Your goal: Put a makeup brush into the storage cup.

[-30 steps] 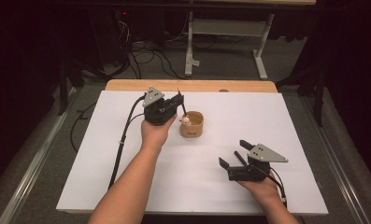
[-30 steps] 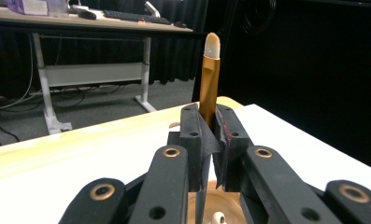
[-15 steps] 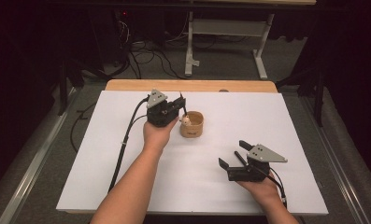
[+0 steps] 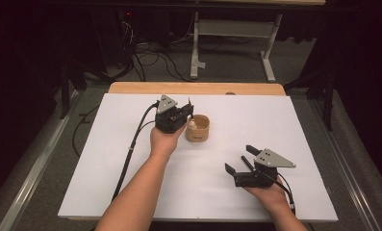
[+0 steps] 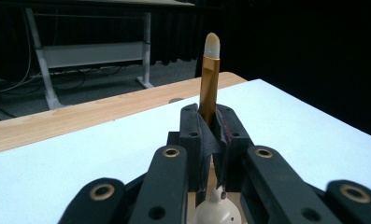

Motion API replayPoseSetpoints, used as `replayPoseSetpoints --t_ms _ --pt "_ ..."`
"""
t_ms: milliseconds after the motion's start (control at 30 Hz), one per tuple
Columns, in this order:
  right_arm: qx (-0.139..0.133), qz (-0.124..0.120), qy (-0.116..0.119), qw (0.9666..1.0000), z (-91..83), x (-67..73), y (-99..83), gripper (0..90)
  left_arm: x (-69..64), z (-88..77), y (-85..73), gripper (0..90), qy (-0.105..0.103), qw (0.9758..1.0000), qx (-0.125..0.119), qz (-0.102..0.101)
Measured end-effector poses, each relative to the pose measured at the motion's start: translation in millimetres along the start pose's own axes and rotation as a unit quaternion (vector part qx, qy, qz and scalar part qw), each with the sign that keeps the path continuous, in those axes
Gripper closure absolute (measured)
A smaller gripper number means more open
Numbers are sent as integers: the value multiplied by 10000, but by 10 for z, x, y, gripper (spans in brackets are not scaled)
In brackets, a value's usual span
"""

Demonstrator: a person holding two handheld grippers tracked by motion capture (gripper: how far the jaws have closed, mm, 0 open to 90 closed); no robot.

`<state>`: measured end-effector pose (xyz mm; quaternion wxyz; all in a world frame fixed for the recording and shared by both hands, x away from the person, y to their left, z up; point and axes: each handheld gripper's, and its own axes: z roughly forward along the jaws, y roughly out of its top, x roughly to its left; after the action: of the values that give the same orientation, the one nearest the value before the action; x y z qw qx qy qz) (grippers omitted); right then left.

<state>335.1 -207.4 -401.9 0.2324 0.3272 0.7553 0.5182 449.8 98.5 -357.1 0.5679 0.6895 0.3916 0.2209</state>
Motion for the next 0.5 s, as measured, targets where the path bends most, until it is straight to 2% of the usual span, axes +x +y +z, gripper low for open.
replayPoseSetpoints --t_ms 167,200,267,333,433,500 --pt "21 28 -3 10000 1 5 -3 23 15 -9 -5 822 -31 10000 57 45" --pt "11 5 2 10000 2 4 -2 23 23 -8 -11 789 -89 9999 78 55" --pt "9 17 6 10000 1 8 -2 23 39 -6 -22 650 -179 9997 139 87" --pt "30 46 2 10000 2 13 -5 24 56 -14 -25 520 -167 9997 160 73" --pt "28 43 4 10000 3 14 -5 24 85 -26 -18 387 -126 9997 201 -30" --pt "23 31 6 10000 4 17 -5 24 109 -46 -16 342 -133 9997 181 -123"
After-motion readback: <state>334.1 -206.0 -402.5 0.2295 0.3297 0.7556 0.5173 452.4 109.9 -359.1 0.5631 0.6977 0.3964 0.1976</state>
